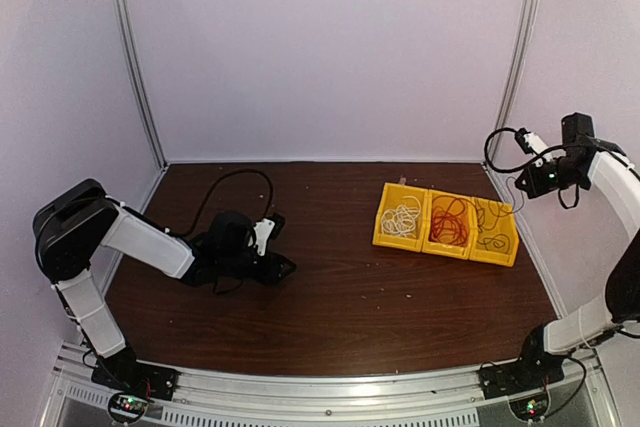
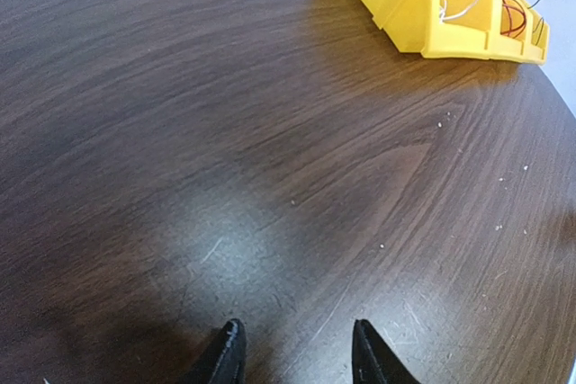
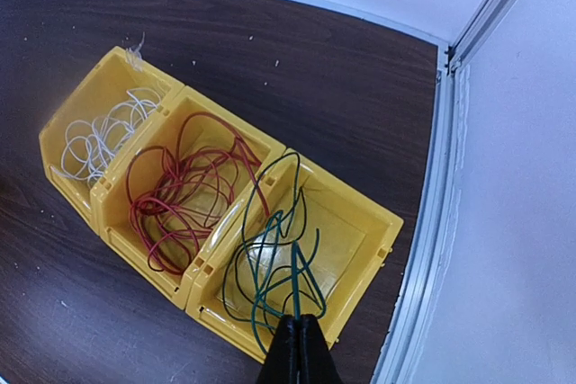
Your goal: Untangle the cables
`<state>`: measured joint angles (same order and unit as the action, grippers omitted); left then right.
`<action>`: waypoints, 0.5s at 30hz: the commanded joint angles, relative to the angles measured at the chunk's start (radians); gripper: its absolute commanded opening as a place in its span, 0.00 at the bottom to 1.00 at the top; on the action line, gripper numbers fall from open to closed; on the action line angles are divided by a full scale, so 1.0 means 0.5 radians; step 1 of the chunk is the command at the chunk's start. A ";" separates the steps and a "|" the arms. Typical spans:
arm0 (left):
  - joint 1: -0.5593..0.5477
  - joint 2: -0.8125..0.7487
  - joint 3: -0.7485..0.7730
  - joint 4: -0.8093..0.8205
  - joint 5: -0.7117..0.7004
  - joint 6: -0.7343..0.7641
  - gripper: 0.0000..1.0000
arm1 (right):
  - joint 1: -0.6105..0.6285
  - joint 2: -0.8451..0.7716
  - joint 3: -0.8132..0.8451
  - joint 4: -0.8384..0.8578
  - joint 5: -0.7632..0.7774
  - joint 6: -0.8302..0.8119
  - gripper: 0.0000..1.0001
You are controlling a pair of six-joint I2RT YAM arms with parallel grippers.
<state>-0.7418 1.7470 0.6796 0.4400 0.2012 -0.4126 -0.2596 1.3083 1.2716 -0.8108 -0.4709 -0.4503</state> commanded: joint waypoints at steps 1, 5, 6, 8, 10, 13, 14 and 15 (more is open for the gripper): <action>-0.011 0.021 -0.027 0.040 -0.031 -0.003 0.41 | -0.012 0.109 -0.148 0.125 0.003 -0.053 0.00; -0.011 0.030 -0.029 0.046 -0.028 -0.009 0.41 | -0.012 0.255 -0.251 0.228 -0.069 -0.043 0.00; -0.011 0.033 -0.028 0.046 -0.031 -0.012 0.41 | -0.008 0.311 -0.258 0.238 -0.102 -0.037 0.00; -0.011 0.037 -0.028 0.050 -0.032 -0.017 0.41 | -0.007 0.410 -0.278 0.252 -0.169 -0.028 0.00; -0.011 0.036 -0.030 0.050 -0.034 -0.021 0.41 | -0.001 0.497 -0.301 0.292 -0.201 -0.015 0.00; -0.011 0.042 -0.034 0.050 -0.037 -0.024 0.41 | 0.020 0.603 -0.331 0.363 -0.184 0.002 0.00; -0.011 0.043 -0.034 0.047 -0.040 -0.026 0.41 | 0.024 0.626 -0.341 0.386 -0.172 0.011 0.00; -0.011 0.043 -0.034 0.045 -0.039 -0.027 0.41 | 0.029 0.645 -0.352 0.405 -0.158 0.020 0.00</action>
<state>-0.7418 1.7542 0.6739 0.4400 0.1928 -0.4183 -0.2562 1.6024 1.1179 -0.6746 -0.5362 -0.4622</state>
